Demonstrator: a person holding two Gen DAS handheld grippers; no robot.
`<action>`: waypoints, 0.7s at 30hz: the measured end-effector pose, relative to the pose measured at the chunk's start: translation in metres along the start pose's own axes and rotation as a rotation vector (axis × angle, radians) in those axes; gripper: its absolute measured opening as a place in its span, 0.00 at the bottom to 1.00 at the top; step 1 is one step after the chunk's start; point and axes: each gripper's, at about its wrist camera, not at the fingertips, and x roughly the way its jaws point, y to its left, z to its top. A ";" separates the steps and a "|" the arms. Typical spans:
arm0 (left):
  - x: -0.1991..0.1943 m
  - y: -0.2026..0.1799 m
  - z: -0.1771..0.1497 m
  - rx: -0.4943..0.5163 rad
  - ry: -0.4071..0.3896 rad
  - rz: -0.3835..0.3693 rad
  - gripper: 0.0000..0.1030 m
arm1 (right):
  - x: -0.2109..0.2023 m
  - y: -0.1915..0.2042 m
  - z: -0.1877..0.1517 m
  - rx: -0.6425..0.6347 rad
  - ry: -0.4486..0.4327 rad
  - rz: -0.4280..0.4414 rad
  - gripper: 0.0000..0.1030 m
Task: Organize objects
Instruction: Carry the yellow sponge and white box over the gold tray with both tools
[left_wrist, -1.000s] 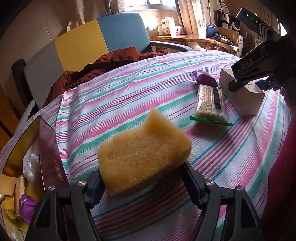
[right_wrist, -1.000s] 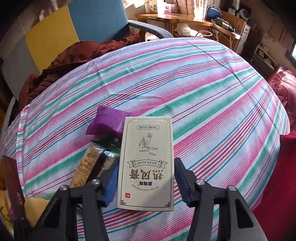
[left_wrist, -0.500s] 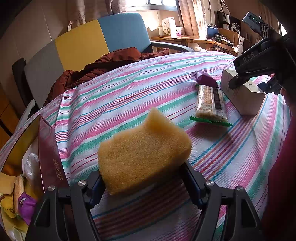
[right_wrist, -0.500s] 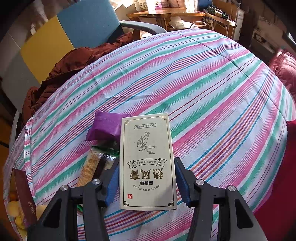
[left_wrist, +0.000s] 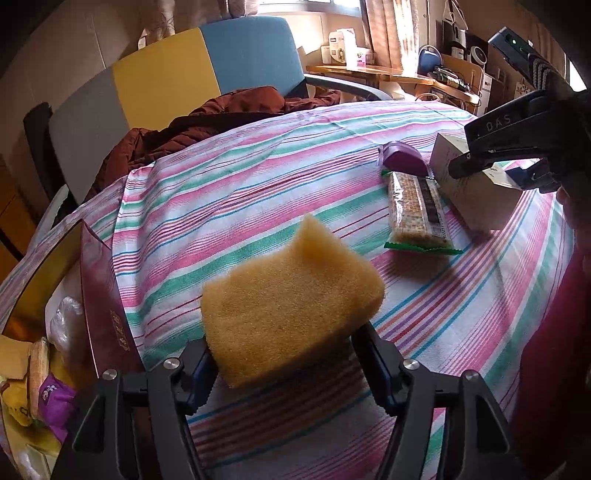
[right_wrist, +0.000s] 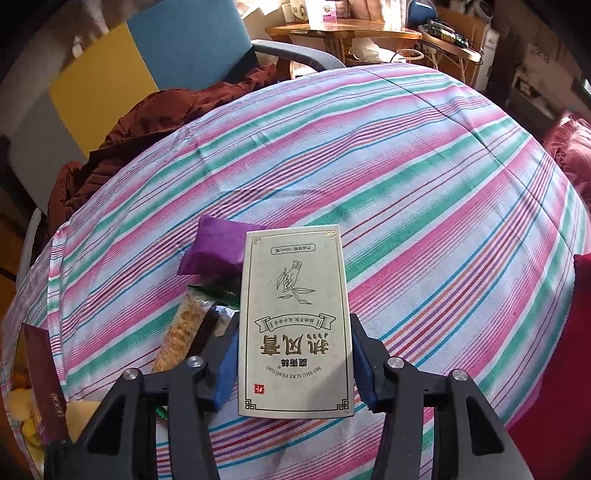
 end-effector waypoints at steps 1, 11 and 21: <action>-0.006 0.001 0.001 -0.005 -0.013 -0.005 0.66 | -0.002 0.000 0.000 0.002 -0.006 0.016 0.51; -0.068 0.012 0.013 -0.056 -0.107 -0.051 0.66 | -0.021 -0.010 0.000 0.081 -0.064 0.164 0.51; -0.095 0.031 0.006 -0.112 -0.138 -0.032 0.67 | -0.020 -0.008 -0.003 0.093 -0.049 0.214 0.51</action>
